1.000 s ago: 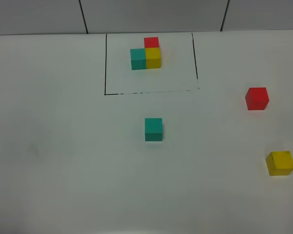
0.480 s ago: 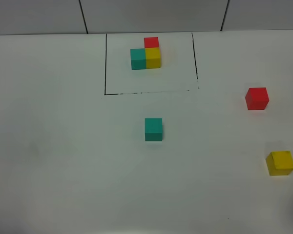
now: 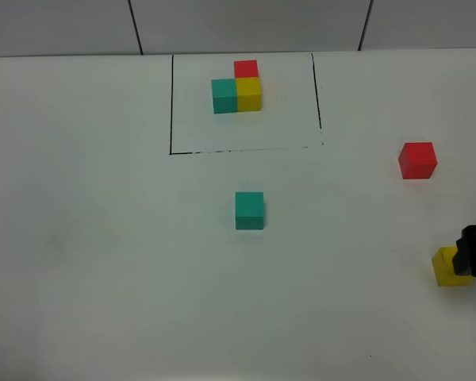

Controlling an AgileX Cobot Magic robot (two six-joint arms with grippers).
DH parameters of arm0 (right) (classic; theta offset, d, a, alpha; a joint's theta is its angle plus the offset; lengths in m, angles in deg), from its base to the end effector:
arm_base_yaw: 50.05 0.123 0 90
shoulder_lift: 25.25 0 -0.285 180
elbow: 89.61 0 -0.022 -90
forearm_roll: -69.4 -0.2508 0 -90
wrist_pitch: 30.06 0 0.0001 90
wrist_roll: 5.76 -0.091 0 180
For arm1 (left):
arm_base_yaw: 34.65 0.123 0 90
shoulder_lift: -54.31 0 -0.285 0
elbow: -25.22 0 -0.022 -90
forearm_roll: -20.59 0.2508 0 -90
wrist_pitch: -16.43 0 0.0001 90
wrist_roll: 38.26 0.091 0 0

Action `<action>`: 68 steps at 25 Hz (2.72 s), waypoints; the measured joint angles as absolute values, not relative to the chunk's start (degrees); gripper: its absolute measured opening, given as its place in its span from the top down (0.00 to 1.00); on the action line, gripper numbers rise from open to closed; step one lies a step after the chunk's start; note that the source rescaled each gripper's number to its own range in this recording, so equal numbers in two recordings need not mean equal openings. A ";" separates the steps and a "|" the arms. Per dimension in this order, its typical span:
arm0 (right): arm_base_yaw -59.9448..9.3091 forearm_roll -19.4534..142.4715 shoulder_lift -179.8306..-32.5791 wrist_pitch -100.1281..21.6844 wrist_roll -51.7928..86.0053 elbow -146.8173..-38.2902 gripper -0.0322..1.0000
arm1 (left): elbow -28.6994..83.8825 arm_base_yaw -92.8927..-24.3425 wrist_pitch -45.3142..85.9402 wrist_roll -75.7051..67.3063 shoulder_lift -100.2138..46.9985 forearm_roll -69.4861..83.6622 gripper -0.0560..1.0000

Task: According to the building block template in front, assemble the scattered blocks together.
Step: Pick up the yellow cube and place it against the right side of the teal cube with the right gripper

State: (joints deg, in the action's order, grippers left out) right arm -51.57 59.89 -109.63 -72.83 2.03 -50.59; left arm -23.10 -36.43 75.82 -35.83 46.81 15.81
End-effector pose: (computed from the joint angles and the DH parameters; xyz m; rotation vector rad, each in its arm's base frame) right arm 0.2159 0.0045 0.1993 -0.0016 2.8873 0.1552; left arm -0.0055 -0.0064 0.2807 0.0769 2.0078 -0.0920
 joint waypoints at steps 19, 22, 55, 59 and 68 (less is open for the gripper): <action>-49.17 59.40 -125.57 -63.10 1.12 -52.05 0.27 | -23.10 -36.43 75.82 -35.83 46.81 15.81 0.19; -48.83 59.45 -127.42 -61.40 1.12 -52.05 0.27 | -23.10 -36.43 75.82 -35.83 46.81 15.81 0.19; -27.39 66.21 -134.43 -74.18 39.02 -77.17 0.94 | -23.10 -36.43 75.82 -35.83 46.81 15.81 0.19; -24.25 71.17 -142.37 -78.06 42.41 -84.62 0.94 | -23.10 -36.43 75.82 -35.83 46.81 15.81 0.19; -21.23 72.79 -151.50 -80.98 47.49 -93.02 0.94 | -23.10 -36.43 75.82 -35.83 46.81 15.81 0.19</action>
